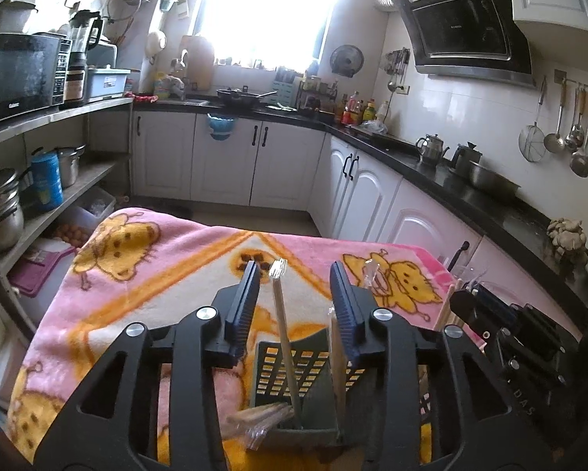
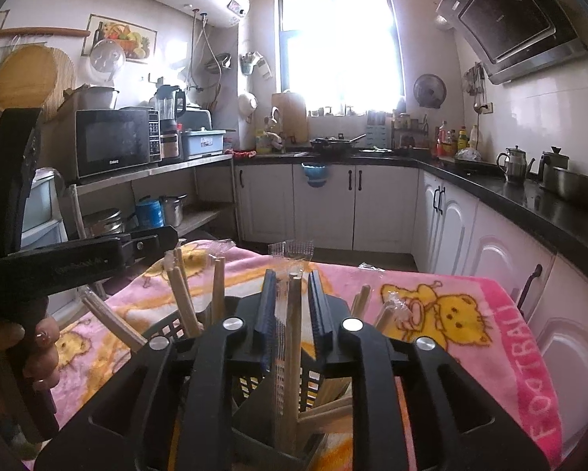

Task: Organize utensils

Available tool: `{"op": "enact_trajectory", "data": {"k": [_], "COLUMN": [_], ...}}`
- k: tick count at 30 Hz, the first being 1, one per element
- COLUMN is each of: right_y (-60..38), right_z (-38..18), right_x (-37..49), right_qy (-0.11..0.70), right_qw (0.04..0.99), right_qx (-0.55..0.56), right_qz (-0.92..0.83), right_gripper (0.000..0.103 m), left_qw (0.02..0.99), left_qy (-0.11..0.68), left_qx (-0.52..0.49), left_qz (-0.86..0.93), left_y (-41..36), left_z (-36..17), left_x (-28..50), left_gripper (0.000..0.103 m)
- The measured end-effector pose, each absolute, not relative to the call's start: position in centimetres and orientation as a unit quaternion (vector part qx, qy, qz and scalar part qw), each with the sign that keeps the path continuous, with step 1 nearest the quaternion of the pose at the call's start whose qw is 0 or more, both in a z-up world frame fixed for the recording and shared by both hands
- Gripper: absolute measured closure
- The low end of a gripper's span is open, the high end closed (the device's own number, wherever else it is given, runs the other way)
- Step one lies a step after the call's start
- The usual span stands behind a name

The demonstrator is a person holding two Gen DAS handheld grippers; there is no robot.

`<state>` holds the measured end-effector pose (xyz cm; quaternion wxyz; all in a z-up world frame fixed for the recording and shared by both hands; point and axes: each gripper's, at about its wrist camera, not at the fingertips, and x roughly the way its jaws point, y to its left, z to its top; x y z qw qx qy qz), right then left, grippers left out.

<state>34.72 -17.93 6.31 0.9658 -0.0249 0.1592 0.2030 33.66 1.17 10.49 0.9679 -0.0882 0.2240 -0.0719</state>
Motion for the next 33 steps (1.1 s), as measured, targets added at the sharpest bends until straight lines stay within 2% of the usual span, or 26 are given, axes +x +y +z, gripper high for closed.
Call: {"op": "enact_trajectory", "data": {"k": [16,24,26,27,33], "right_y": [-19.3,-20.5,-20.7,-20.9,-21.2], "right_z": [7.9,8.1,7.9,7.8,6.9], "right_x": [30.7,27.2,26.3,25.8,23.3], "right_qy": [0.151,0.153,0.156,0.159,0.171], "right_qw": [0.970,0.971,0.971,0.970,0.969], "right_qx": [-0.018,-0.005,-0.002,0.001,0.008], "right_qz": [0.191,0.184,0.183,0.183,0.180], "right_gripper": [0.065,0.048,0.041,0.038,0.028], "left_qw": [0.969,0.966,0.966,0.966,0.964], "left_qy": [0.220,0.234,0.235,0.235,0.243], "left_qx": [-0.080,-0.072,-0.070,-0.069,-0.066], "left_qz": [-0.081,-0.087,-0.086,-0.086,-0.086], "left_y": [1.1,1.1,1.1,1.1,1.4], "left_z": [11.7,10.8,10.5,10.4,9.1], "left_x": [29.4,25.9,25.0,24.6,22.0], "left_gripper": [0.049,0.035,0.028,0.027,0.017]}}
